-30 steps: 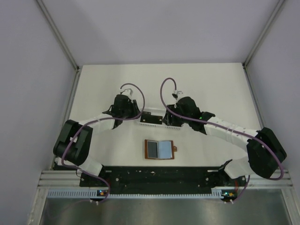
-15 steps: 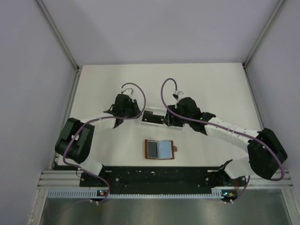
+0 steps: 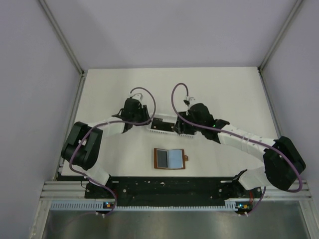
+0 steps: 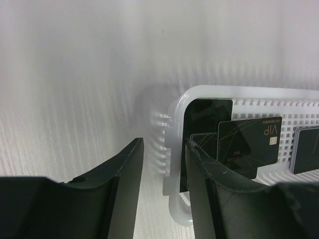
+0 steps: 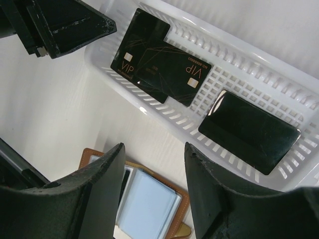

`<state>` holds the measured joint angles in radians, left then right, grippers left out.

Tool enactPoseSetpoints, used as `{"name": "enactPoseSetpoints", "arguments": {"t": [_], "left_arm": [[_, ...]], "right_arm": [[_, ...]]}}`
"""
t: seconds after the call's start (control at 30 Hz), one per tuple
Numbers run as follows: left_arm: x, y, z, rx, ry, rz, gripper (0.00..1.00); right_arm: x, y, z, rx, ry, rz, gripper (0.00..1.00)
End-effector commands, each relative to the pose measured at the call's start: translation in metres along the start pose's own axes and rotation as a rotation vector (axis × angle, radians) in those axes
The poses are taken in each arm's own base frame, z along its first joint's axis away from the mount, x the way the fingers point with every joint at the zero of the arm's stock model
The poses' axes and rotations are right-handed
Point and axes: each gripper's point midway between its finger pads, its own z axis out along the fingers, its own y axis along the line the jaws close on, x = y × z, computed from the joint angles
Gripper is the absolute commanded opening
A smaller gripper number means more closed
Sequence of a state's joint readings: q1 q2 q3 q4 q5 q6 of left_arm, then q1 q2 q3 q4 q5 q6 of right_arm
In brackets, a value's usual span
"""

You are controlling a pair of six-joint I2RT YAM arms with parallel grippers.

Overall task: Put the credit cards into the card holder
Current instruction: Pick up the credit card from the storage box.

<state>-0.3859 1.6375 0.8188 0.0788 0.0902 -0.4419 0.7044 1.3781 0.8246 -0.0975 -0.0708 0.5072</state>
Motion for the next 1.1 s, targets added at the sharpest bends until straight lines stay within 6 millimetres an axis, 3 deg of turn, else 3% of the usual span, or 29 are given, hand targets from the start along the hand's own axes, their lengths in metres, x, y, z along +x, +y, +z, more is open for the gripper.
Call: {"name": "enactPoseSetpoints", "arguments": {"t": [0.0,0.37,0.63,0.87,1.07], "left_arm": [[-0.02,-0.01,0.006,0.039,-0.037,0.01,0.44],[-0.009,-0.011,0.013,0.063,-0.004,0.015,0.26],[-0.004,-0.014,0.005,0.092,-0.017,0.005,0.0],[0.001,-0.032,-0.027,0.225,-0.189,-0.005,0.0],[0.008,-0.038,-0.048,0.248,-0.313,-0.038,0.0]], "right_arm": [[-0.014,0.005,-0.008,-0.024,-0.056,0.005,0.51],[-0.012,0.003,-0.009,-0.017,-0.056,0.011,0.51],[-0.013,0.002,-0.01,-0.016,-0.063,0.014,0.51],[-0.009,0.002,-0.006,-0.027,-0.061,0.015,0.51],[-0.008,0.017,-0.003,-0.133,-0.092,0.014,0.51]]}}
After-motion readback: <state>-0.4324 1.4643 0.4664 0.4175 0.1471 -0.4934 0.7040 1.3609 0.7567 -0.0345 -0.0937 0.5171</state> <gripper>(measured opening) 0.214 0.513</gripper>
